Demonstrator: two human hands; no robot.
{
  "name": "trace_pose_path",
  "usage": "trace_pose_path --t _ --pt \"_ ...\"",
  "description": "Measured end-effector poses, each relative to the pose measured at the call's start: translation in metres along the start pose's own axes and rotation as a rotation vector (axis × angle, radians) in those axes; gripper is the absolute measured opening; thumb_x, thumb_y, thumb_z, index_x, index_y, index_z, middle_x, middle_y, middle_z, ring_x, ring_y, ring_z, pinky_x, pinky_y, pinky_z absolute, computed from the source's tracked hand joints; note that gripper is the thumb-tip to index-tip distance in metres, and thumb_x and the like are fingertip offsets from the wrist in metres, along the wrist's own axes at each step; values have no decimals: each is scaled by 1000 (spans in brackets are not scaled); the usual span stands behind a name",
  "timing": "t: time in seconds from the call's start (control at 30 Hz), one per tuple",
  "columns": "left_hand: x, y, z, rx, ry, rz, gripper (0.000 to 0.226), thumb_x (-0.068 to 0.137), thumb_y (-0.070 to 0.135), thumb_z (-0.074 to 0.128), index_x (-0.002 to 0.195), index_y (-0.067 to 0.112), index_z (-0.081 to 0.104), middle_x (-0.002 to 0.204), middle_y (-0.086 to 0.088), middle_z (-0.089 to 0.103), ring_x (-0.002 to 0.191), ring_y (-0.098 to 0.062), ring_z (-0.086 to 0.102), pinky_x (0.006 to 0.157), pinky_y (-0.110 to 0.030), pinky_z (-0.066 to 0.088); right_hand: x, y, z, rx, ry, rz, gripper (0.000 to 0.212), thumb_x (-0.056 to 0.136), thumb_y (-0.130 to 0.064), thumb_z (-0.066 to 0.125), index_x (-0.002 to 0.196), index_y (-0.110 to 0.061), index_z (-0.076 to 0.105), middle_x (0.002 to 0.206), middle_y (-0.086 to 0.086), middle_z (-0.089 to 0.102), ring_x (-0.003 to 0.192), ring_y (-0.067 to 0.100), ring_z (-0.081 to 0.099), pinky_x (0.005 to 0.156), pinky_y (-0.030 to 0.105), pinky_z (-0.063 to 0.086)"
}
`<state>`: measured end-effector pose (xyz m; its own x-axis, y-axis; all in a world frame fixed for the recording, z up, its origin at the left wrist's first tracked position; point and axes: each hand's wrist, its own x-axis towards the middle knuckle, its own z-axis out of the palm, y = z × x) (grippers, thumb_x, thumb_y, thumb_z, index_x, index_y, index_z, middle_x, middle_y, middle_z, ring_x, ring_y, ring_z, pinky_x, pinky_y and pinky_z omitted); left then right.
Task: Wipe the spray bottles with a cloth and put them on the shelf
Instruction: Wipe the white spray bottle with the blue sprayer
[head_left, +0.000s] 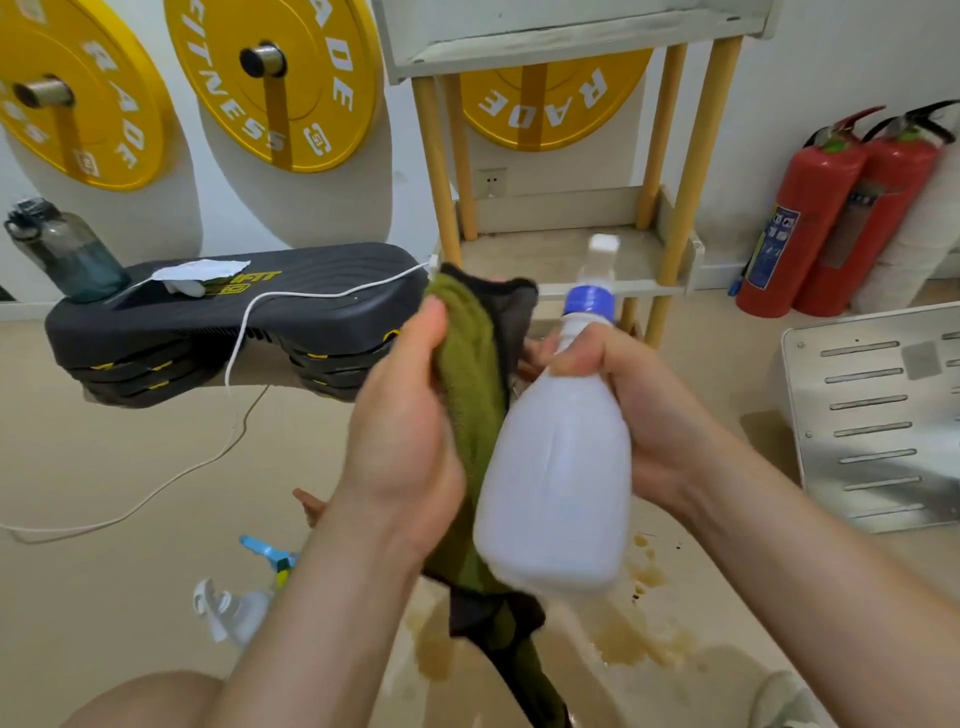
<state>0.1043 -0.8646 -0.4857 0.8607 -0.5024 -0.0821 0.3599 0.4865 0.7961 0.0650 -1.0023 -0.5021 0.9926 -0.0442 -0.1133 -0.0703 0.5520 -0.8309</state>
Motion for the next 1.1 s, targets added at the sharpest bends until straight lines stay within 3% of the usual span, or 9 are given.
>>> trace_pose_path --t 0.13,0.27,0.37,0.47,0.6,0.73,0.83,0.93,1.1 --pt "0 -3 -2 401 38 80 42 101 40 45 102 13 77 113 -18 71 112 -31 66 105 -57 45 2 13 15 -196 100 -16 7 65 -8 61 66 -13 57 64 8 56 60 23 56 61 31 47" --pt "-3 -4 -6 823 -73 270 31 95 55 43 106 43 70 132 1 60 124 -16 57 108 -48 43 6 8 15 -368 350 -178 13 80 -1 59 74 -13 59 60 2 60 60 19 60 55 28 49" --pt "-6 0 -16 693 -1 292 43 95 50 43 101 18 72 100 2 73 94 -10 68 87 -36 57 7 -5 4 -443 529 -253 16 81 -9 64 76 -19 52 67 1 57 63 20 57 61 31 46" --pt "-14 5 -12 753 -2 404 49 91 43 46 79 -3 59 63 -3 53 60 -9 51 61 -20 48 8 -13 -2 -475 590 -353 20 81 -11 65 72 -20 49 66 0 54 64 19 56 62 30 45" --pt "-27 0 4 984 -164 400 43 88 45 44 61 15 60 51 12 46 45 2 38 42 -3 28 11 -11 -6 -514 616 -423 24 80 -8 61 66 -22 48 51 -11 50 58 13 50 58 29 41" --pt "-15 -7 -1 810 -118 334 22 81 40 74 90 20 71 67 12 67 60 3 55 58 -7 41 7 -7 -2 -505 500 -384 23 76 -3 60 64 -20 49 47 -12 49 52 7 48 59 30 41" --pt "0 -16 -19 933 -75 270 61 48 47 85 96 24 56 83 18 61 77 -3 57 75 -22 49 0 -9 4 -560 328 -353 12 62 -15 61 64 -23 53 54 -10 53 56 7 52 60 32 44" --pt "4 -16 -26 907 -347 1 77 49 39 86 119 29 54 112 10 70 108 -5 65 92 -30 52 -4 -8 6 -660 235 -333 15 60 -19 62 74 -21 57 63 -8 58 64 9 57 64 34 50" --pt "-3 -35 -28 781 -276 48 62 58 32 83 114 14 65 107 -4 75 103 -20 70 88 -34 56 -2 -8 17 -807 141 -157 30 68 -45 57 92 -28 65 114 4 56 111 22 56 101 50 46"
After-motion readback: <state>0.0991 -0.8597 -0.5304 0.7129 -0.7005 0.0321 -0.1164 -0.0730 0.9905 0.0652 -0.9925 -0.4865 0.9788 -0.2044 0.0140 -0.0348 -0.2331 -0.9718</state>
